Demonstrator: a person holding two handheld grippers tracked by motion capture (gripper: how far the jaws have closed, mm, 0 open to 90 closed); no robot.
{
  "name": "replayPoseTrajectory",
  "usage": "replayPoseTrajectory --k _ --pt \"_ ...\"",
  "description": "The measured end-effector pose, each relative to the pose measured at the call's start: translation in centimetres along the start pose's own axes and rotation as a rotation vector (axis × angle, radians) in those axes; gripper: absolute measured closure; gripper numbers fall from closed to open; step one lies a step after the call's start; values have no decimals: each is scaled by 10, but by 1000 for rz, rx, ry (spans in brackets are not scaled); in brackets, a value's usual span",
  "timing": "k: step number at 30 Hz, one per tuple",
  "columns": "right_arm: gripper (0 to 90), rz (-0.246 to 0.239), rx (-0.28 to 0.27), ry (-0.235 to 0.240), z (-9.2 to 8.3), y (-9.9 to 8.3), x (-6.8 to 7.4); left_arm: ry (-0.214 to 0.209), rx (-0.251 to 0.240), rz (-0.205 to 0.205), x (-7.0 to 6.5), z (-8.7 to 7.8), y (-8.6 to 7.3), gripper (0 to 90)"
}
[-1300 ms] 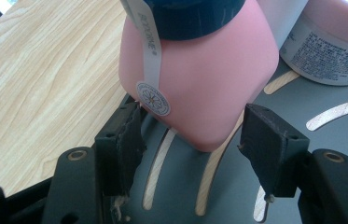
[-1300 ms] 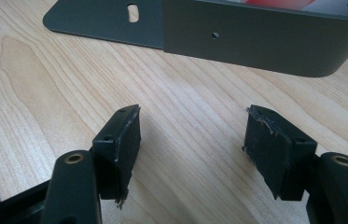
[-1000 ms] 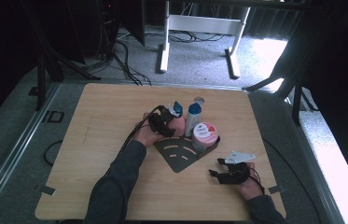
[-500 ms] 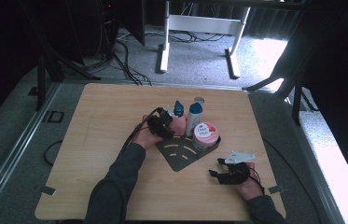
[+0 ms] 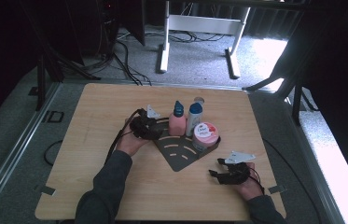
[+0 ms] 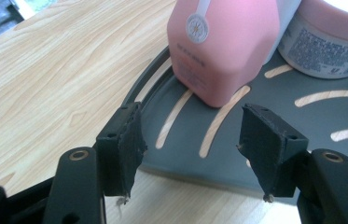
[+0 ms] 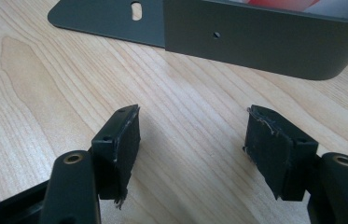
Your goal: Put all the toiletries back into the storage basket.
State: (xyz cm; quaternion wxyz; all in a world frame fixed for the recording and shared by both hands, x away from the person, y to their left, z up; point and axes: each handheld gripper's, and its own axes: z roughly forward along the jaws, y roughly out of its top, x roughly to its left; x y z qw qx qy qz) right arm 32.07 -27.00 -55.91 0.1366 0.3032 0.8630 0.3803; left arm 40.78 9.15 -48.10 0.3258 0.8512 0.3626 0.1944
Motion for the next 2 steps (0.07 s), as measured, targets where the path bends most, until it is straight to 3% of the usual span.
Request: replayPoseTrajectory --k 2 --pt "351 0 -1 0 0 0 0 0 -2 -13 1 -3 -5 385"
